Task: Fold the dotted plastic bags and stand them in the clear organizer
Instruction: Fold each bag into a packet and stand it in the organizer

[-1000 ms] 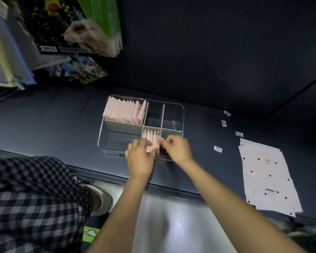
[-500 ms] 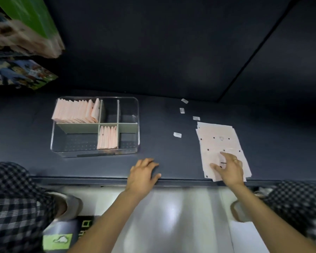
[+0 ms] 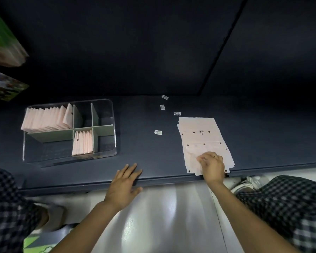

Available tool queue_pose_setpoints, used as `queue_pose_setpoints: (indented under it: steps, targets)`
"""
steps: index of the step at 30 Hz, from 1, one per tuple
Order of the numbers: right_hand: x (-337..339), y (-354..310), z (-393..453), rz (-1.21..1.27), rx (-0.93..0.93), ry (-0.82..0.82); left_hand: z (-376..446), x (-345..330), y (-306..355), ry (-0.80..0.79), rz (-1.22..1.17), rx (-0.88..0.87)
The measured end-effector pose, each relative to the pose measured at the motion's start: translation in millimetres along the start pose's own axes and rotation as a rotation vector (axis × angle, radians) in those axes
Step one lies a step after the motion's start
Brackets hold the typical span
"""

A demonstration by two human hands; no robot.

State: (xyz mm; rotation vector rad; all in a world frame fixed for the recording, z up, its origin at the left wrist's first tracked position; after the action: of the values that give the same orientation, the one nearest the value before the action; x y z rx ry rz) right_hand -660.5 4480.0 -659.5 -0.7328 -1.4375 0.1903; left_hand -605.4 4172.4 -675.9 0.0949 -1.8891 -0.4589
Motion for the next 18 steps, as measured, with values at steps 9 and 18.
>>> queue_pose_setpoints:
  steps: [9, 18]
  targets:
    - [-27.2, -82.4, -28.1, 0.153, 0.259, -0.468, 3.9, 30.6, 35.5, 0.207, -0.212, -0.108]
    - [-41.0, -118.1, -54.7, 0.092, 0.268, -0.940, 0.9, 41.8, 19.5, 0.157, -0.293, -0.095]
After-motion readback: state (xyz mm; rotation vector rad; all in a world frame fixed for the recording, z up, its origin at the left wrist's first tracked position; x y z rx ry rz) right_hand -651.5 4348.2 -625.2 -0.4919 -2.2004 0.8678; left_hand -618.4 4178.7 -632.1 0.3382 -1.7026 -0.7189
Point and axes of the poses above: each hand's wrist, its own z-axis towards the middle knuckle, its own x-axis out of the back of the hand, y = z × x, the point moved 2 cm from there along z, towards the middle knuckle, and after that the axes turned 3 degrees about z, right-handed, at the moved point
